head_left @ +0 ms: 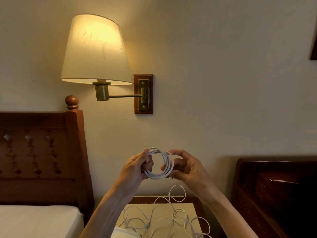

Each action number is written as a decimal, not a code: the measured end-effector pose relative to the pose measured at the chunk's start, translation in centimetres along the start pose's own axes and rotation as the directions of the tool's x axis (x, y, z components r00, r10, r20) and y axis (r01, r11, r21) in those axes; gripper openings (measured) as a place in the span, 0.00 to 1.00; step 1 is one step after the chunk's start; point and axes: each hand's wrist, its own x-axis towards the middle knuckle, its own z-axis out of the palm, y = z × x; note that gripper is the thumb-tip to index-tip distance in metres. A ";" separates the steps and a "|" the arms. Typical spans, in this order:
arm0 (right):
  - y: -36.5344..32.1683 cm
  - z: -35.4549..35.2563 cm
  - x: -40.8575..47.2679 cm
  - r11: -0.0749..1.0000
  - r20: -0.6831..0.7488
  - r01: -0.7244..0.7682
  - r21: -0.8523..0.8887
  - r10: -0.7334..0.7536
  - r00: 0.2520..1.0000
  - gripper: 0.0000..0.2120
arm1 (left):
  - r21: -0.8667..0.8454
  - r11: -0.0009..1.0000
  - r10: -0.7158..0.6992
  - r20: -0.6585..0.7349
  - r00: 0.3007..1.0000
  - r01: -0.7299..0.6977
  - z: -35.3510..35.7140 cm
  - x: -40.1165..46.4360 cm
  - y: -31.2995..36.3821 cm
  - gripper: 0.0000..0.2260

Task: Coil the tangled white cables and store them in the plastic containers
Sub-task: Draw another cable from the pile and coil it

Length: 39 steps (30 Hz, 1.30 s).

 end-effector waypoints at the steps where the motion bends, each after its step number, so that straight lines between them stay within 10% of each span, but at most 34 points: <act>1: 0.1 0.0 0.1 1.000 -0.034 -0.008 -0.027 0.007 0.999 0.19 | -0.016 1.000 -0.006 0.004 1.000 0.006 -0.1 -0.1 0.0 0.14; 16: -0.2 1.2 -0.3 0.953 0.036 -0.269 0.141 0.267 0.963 0.17 | 0.313 0.936 0.160 0.024 0.987 -0.159 0.8 -0.5 -0.5 0.16; 26: 0.4 2.9 0.2 0.944 -0.142 -0.246 0.218 0.280 0.949 0.17 | 0.815 0.359 0.652 0.130 0.747 -0.455 1.5 -1.4 -1.3 0.18; 39: 0.9 0.0 -0.3 0.938 -0.216 -0.253 0.237 0.305 0.928 0.16 | 0.710 0.474 0.679 0.082 0.730 -0.521 -0.4 -0.4 -1.6 0.08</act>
